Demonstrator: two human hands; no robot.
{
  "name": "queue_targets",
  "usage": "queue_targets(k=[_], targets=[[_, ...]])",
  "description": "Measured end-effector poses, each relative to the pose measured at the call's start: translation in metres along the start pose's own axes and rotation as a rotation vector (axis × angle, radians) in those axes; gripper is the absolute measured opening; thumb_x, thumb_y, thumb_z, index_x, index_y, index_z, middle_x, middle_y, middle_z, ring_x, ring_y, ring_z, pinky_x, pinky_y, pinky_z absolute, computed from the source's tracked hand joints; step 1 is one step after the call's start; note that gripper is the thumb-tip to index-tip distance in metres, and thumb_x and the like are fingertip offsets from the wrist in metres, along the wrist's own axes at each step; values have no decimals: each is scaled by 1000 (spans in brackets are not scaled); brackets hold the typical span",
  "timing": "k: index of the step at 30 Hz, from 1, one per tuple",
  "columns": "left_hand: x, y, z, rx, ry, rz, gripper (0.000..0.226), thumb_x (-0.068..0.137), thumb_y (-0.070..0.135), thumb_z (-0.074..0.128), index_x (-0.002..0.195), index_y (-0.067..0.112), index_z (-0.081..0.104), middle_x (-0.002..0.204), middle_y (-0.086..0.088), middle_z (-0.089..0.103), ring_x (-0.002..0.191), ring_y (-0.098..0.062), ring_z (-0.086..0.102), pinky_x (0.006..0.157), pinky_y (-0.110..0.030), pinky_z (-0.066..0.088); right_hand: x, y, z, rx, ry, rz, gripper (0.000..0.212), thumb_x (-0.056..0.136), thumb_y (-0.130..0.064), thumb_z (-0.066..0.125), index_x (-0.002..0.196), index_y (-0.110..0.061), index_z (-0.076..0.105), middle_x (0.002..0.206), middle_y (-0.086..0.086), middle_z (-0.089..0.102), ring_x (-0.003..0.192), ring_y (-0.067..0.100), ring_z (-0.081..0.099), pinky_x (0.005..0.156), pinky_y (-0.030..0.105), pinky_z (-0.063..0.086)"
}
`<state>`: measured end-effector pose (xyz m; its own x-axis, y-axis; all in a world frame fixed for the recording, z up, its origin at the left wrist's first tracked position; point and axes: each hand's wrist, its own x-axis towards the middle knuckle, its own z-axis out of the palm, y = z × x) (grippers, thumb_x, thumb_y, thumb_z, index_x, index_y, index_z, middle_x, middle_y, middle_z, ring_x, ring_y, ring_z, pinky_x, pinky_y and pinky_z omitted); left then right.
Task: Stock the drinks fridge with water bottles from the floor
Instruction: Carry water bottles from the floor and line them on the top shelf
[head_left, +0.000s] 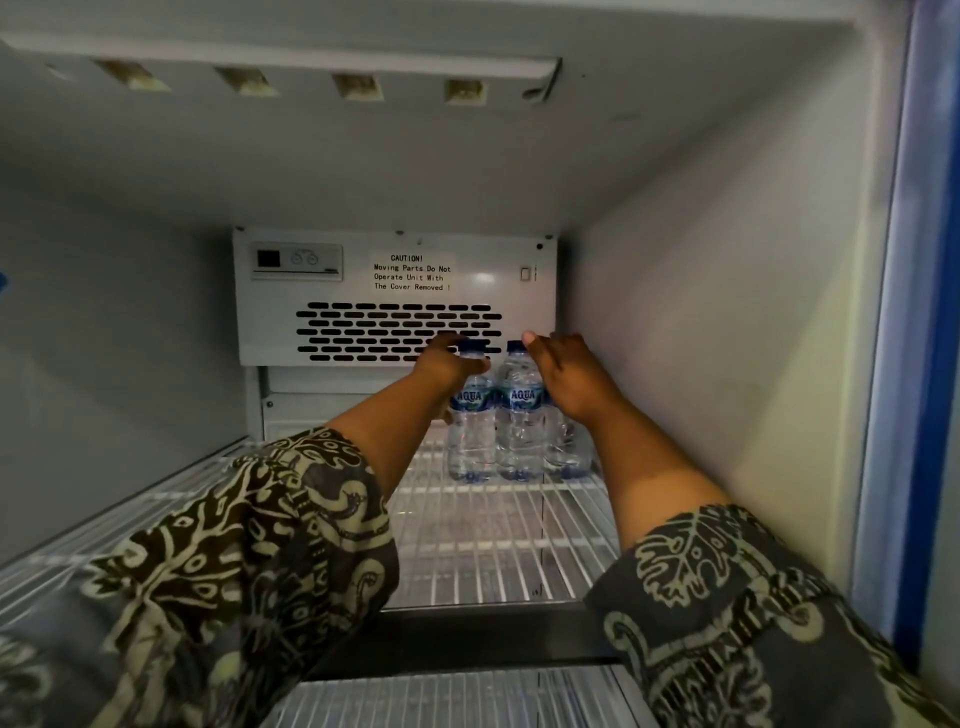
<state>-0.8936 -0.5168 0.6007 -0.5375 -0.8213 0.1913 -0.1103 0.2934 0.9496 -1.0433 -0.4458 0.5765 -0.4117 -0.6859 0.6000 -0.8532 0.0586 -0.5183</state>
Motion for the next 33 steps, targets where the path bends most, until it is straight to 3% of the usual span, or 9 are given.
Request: queue_targets(k=[8, 12, 17, 20, 26, 30, 33], targets=[[3, -6, 1, 67, -49, -1, 63, 93, 32, 56, 147, 22, 25, 148, -16, 36, 127, -40, 44, 93, -55, 45, -1, -2, -2, -39, -16, 8, 60, 96, -57, 21, 122, -18, 58, 130, 19, 52, 129, 32, 37, 107, 50, 32], [-1, -7, -1, 129, -97, 0, 63, 97, 43, 41, 150, 25, 14, 156, -13, 22, 137, -37, 31, 106, -50, 33, -3, -5, -2, -50, -4, 31, 63, 96, -58, 19, 122, -14, 57, 130, 20, 51, 129, 34, 37, 108, 52, 31], [-17, -9, -15, 220, -152, 54, 68, 97, 48, 37, 152, 24, 5, 159, -10, 11, 143, -34, 21, 113, -49, 20, -14, -17, -5, -97, 23, 26, 57, 97, -55, 19, 144, -27, 35, 154, 8, 26, 146, 28, 6, 118, 45, 10], [-31, -9, -36, 353, -162, 121, 67, 96, 51, 36, 151, 26, 8, 159, -8, 11, 143, -32, 20, 113, -46, 22, -23, -42, -11, -127, 83, -15, 54, 98, -50, 23, 145, -25, 33, 157, 7, 20, 147, 25, 2, 118, 40, 9], [-69, -19, -85, 711, -128, 318, 61, 95, 51, 38, 149, 27, 21, 157, -4, 20, 142, -26, 25, 113, -36, 23, -67, -89, -1, -207, 16, -68, 52, 99, -47, 29, 142, -19, 40, 155, 10, 24, 147, 25, 4, 118, 39, 10], [-110, -37, -111, 981, -57, 368, 62, 94, 56, 33, 149, 31, 17, 158, 0, 17, 144, -24, 21, 117, -48, 19, -111, -122, 13, -321, -70, -64, 55, 98, -49, 30, 145, -20, 34, 157, 7, 19, 147, 24, 4, 119, 41, 12], [-156, -49, -129, 1171, 8, 450, 60, 95, 55, 29, 149, 31, 16, 158, 0, 16, 144, -24, 20, 117, -49, 14, -144, -147, 21, -275, -87, -137, 58, 96, -50, 32, 144, -18, 36, 156, 7, 23, 146, 23, 9, 119, 42, 13]])
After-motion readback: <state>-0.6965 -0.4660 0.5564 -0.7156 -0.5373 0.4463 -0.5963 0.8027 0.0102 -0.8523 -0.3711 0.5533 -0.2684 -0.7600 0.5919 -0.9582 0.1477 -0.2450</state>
